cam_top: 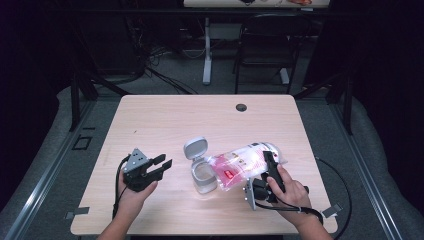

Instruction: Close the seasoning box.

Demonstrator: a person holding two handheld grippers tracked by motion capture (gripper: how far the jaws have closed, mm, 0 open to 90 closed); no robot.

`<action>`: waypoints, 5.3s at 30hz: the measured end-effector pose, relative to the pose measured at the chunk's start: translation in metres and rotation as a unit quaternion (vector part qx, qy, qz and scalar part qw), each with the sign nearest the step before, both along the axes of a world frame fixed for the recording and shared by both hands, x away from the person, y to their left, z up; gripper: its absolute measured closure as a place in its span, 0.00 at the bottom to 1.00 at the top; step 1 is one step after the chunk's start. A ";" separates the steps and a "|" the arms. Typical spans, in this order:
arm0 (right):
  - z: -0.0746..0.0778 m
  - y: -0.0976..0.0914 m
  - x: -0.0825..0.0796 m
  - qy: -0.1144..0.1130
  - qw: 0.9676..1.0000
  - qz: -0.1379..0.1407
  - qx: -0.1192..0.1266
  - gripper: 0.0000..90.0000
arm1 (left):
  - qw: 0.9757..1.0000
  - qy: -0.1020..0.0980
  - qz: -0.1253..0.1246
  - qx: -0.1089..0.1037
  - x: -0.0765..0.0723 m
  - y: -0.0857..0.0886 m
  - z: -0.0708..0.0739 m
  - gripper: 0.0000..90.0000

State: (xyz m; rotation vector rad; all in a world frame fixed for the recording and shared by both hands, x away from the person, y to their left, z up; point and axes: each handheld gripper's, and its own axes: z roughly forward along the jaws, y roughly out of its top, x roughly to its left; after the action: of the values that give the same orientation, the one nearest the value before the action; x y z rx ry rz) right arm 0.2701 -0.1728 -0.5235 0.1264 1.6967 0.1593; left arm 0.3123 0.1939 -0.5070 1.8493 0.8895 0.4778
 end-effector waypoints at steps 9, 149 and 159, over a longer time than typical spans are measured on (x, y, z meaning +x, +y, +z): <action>0.001 0.000 0.000 0.010 1.000 -0.002 -0.009 0.57 | 1.000 -0.003 -0.022 -0.005 -0.007 -0.010 0.007 0.71; 0.007 0.026 -0.006 -0.027 0.992 0.013 -0.123 0.61 | 0.998 0.013 -0.065 0.023 0.003 -0.097 -0.002 0.83; 0.009 0.026 -0.005 -0.027 0.993 0.017 -0.118 0.61 | 0.998 0.009 -0.061 0.020 0.002 -0.098 -0.003 0.83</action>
State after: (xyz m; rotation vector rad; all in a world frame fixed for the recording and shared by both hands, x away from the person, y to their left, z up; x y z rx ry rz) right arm 0.2651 -0.1464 -0.5145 -0.0832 1.6518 -0.0128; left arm 0.3145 0.0957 -0.5101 1.9341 0.7786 0.4061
